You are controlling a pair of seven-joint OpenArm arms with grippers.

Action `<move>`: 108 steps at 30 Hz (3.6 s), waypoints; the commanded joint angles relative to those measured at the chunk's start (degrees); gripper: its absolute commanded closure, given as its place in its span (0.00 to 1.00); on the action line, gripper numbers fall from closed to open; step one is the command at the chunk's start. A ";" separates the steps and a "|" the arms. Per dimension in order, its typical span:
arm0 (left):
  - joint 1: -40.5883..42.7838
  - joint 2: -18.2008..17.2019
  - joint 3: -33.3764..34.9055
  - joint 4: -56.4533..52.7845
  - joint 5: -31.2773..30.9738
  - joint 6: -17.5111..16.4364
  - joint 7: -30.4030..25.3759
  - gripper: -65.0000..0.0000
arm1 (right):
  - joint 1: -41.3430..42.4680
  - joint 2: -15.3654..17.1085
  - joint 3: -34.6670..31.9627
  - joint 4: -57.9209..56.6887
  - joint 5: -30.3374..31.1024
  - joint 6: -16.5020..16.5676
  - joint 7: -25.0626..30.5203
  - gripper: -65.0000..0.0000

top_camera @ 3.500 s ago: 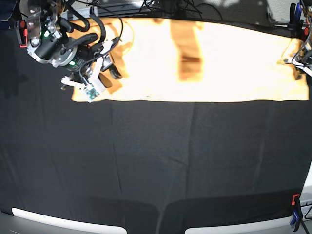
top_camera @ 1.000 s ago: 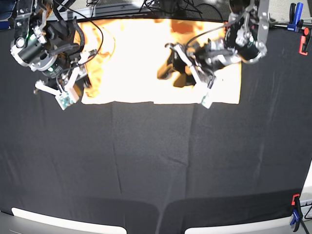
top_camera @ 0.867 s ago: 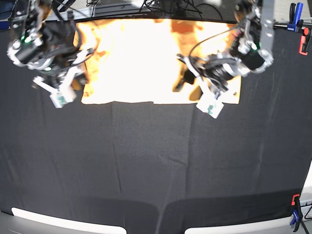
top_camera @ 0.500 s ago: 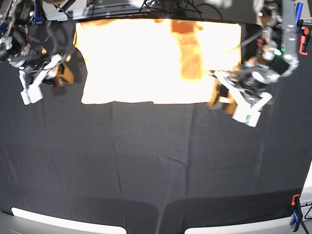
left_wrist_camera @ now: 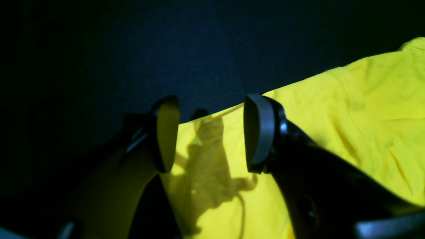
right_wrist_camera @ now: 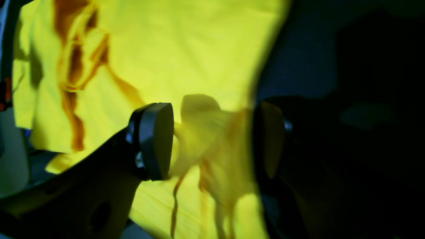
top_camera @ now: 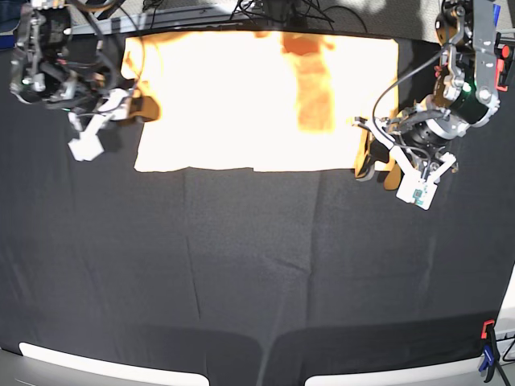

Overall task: Layout the t-shirt on the table in an organized manner, then fold the t-shirt properly
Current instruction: 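Lift the strip ends with both grippers and fold them toward the middle, then drag the folded bundle with the right gripper toward the left gripper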

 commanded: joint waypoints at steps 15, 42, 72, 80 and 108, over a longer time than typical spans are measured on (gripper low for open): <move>-0.46 -0.37 -0.31 0.96 -0.11 -0.20 -1.36 0.56 | 0.17 -0.07 -8.66 0.57 0.20 -2.19 1.51 0.62; 8.46 -0.37 -0.33 0.50 7.39 -0.39 -4.11 0.56 | 4.31 -4.07 1.49 14.64 0.09 -1.75 -4.02 1.00; 13.49 -0.37 -0.28 -12.85 8.57 -5.62 -6.45 0.56 | 6.54 -32.18 -32.54 22.86 -27.71 -12.59 4.35 0.60; 13.49 -0.37 -2.14 -12.85 12.24 -5.60 -6.47 0.56 | 7.54 -32.18 -37.16 22.86 -8.57 -11.30 3.87 0.54; 13.49 -4.15 -18.64 -12.81 3.63 -5.60 -8.44 0.56 | 2.82 -20.52 -40.79 43.85 -22.10 -2.27 -3.85 0.54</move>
